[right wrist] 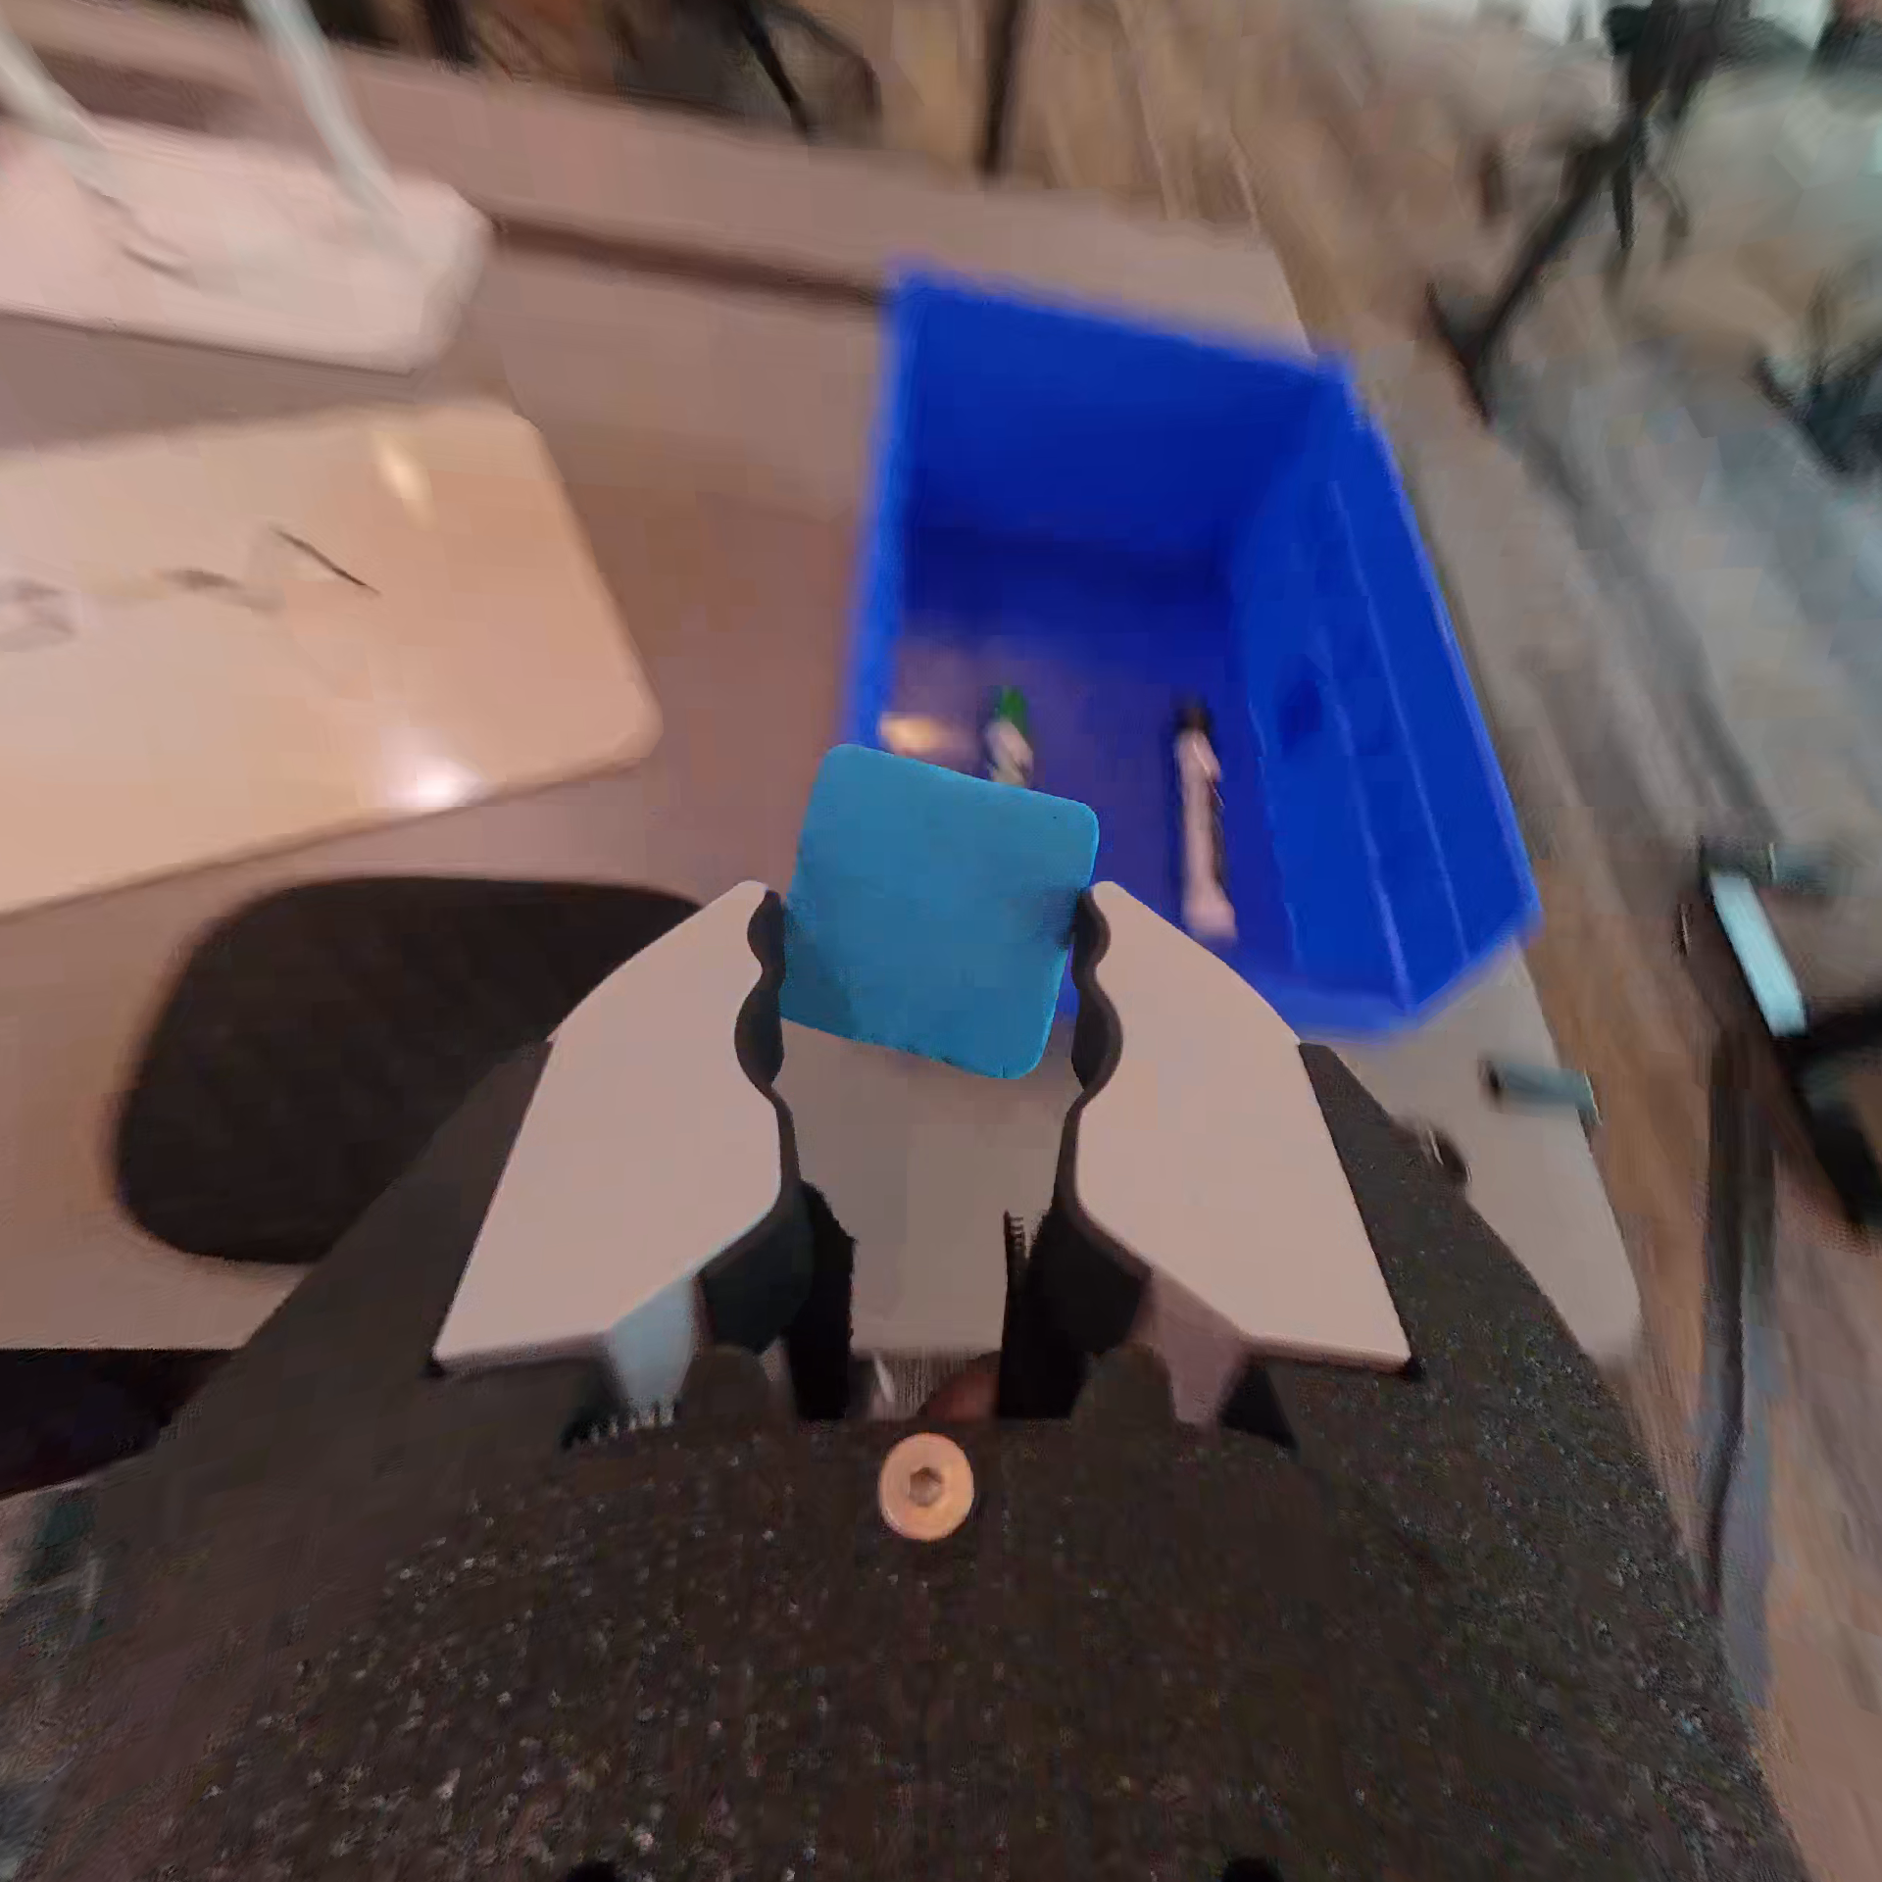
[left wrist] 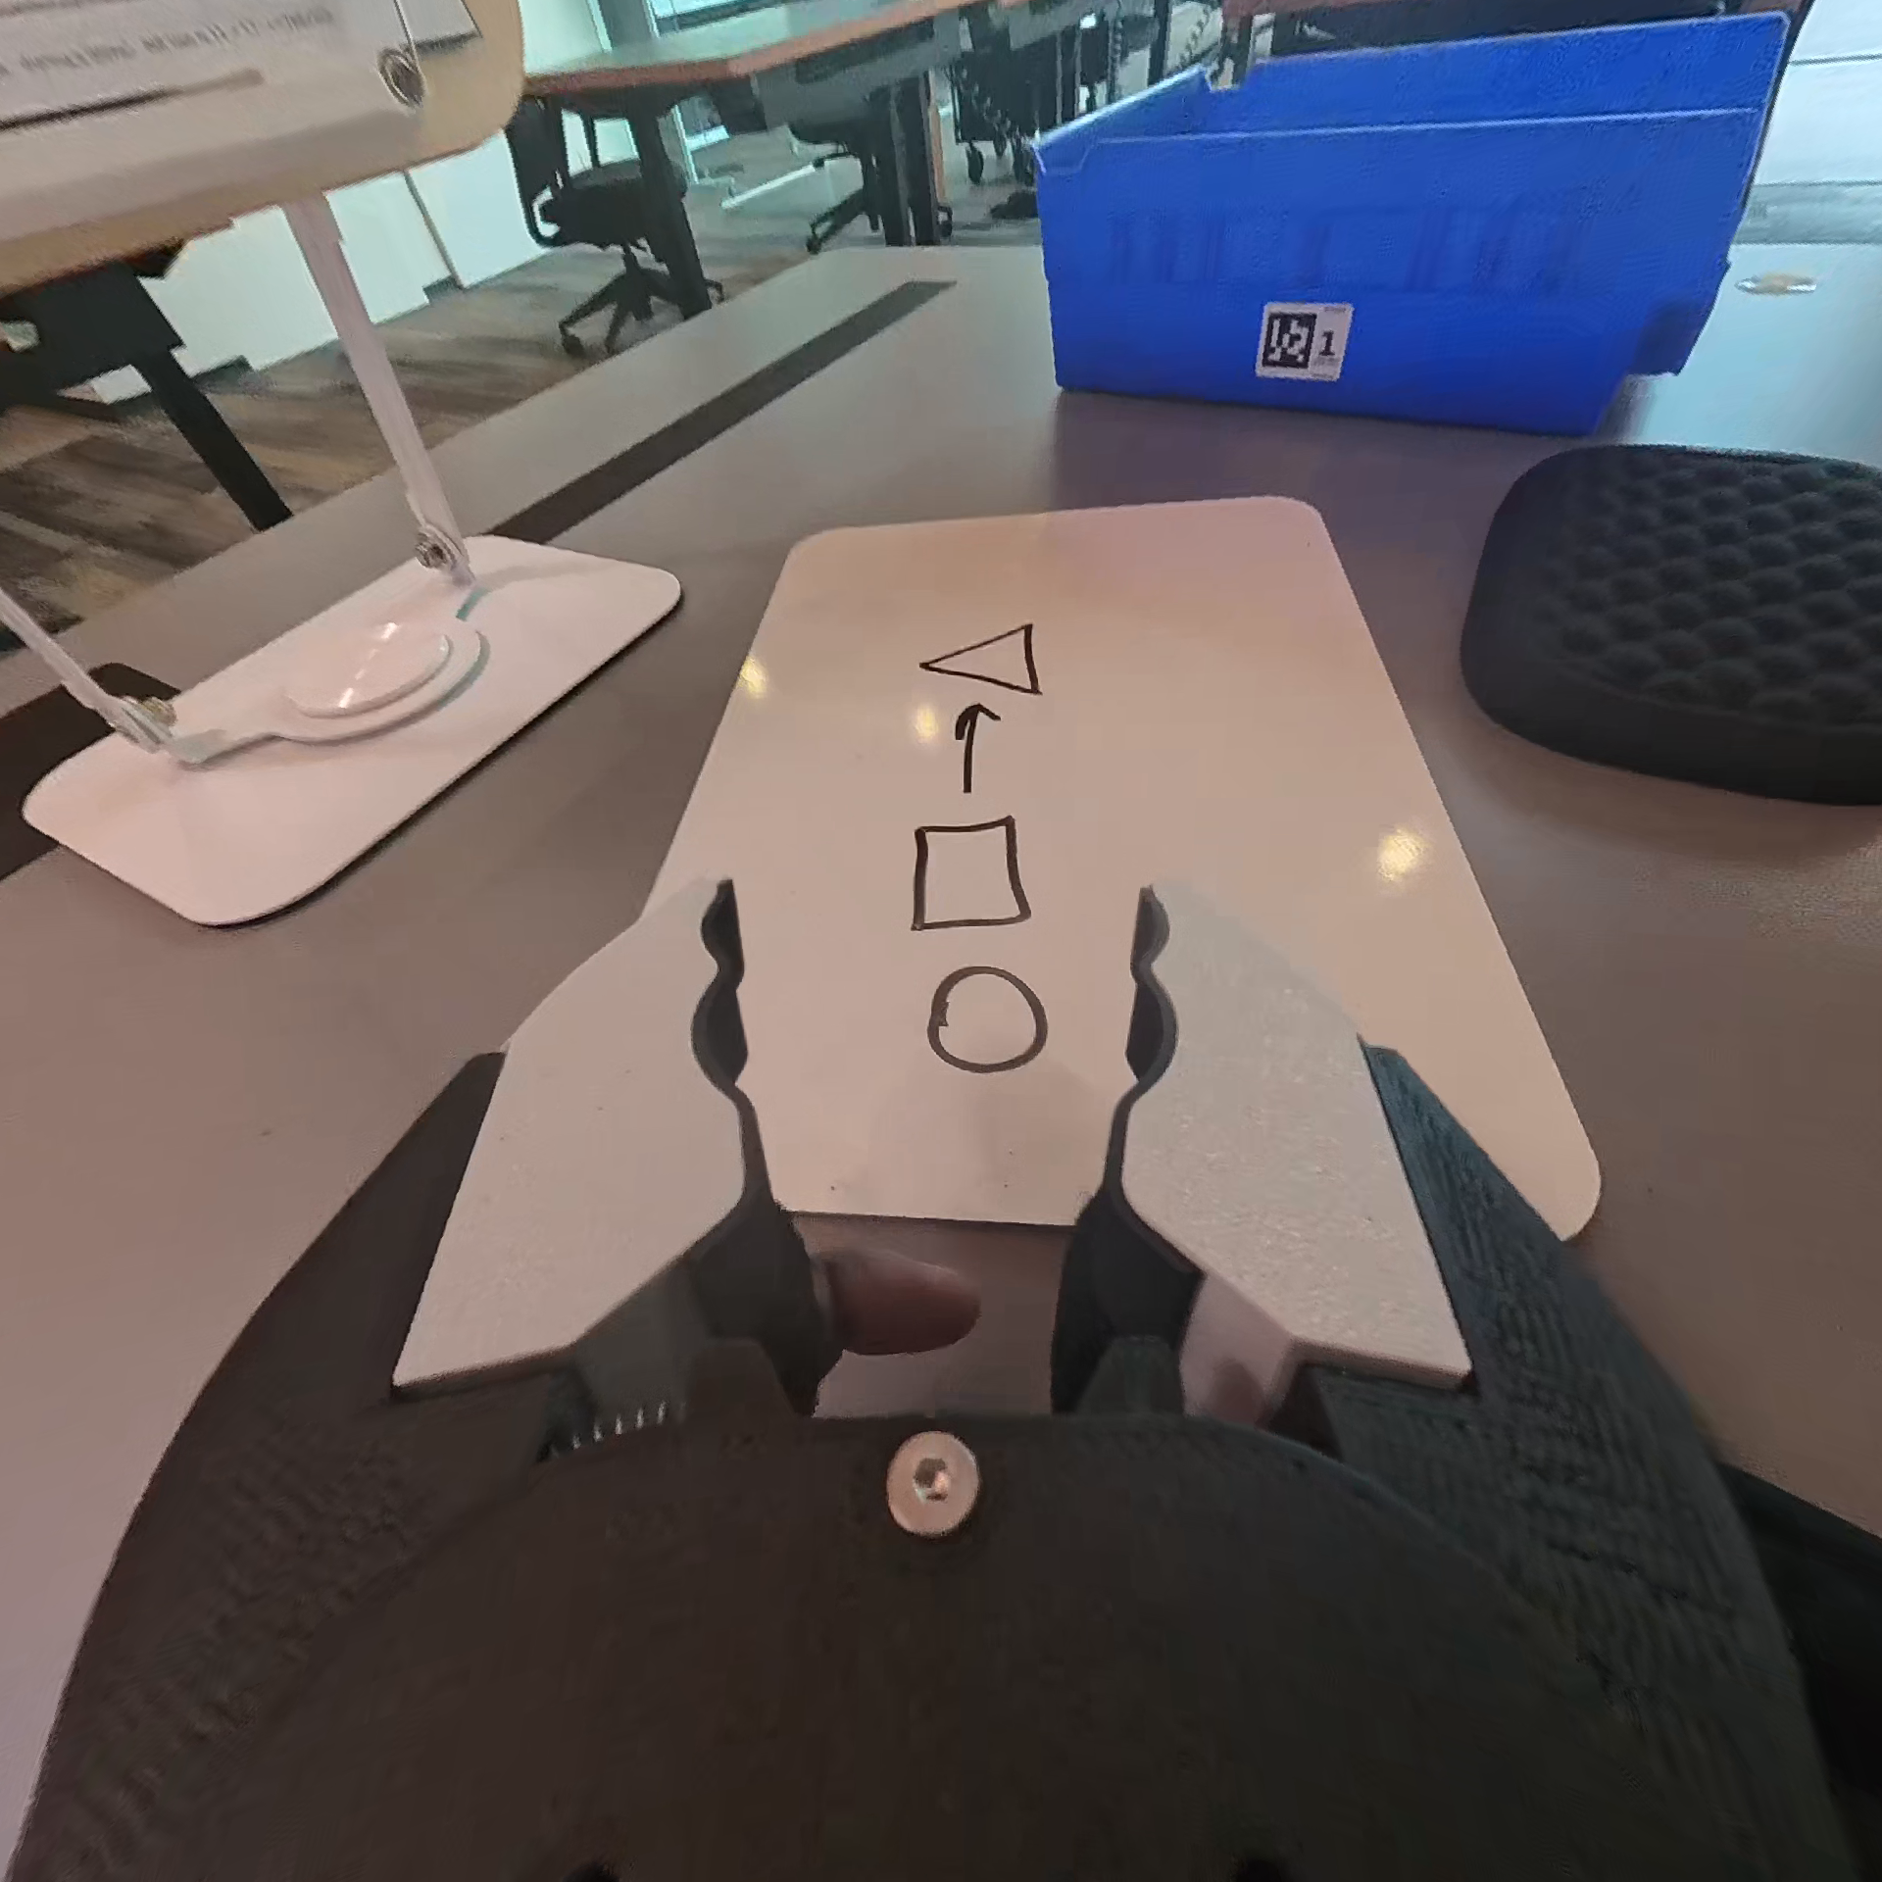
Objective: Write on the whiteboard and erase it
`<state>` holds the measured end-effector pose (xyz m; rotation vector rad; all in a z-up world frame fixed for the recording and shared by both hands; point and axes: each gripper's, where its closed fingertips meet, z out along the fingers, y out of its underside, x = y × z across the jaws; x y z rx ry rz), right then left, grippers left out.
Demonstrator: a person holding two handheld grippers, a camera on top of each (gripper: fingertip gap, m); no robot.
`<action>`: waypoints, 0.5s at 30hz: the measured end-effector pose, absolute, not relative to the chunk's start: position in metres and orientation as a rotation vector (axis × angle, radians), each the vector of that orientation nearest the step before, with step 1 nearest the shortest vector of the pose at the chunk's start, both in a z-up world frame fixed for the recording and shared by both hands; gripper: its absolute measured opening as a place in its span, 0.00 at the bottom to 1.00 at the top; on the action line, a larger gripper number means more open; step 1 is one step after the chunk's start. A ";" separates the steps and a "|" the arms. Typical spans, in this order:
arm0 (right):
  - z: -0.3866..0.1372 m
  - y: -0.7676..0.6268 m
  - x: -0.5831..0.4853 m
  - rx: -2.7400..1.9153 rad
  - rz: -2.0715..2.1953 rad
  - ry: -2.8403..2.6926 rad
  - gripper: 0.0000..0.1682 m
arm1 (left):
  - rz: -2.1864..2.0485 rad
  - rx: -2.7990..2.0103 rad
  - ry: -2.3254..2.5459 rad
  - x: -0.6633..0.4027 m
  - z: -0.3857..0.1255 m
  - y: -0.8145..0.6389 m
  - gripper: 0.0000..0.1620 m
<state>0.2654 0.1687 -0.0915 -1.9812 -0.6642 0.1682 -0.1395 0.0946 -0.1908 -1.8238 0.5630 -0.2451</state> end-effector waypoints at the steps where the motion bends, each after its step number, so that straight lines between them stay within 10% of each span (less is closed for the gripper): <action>1: -0.077 0.162 0.234 -1.896 0.219 -0.757 0.33 | -0.256 -1.835 0.563 -0.139 -0.192 0.094 0.45; 6: -0.094 0.128 0.082 -1.731 0.487 -1.305 0.33 | -0.302 -1.889 0.578 -0.136 -0.198 0.089 0.33; 9: -0.143 0.126 0.029 -1.744 0.454 -1.581 0.33 | -0.368 -1.914 0.636 -0.129 -0.204 0.083 0.01; 15: -0.208 0.105 -0.036 -1.735 0.566 -1.896 0.33 | -0.365 -2.040 0.753 -0.125 -0.228 0.074 0.00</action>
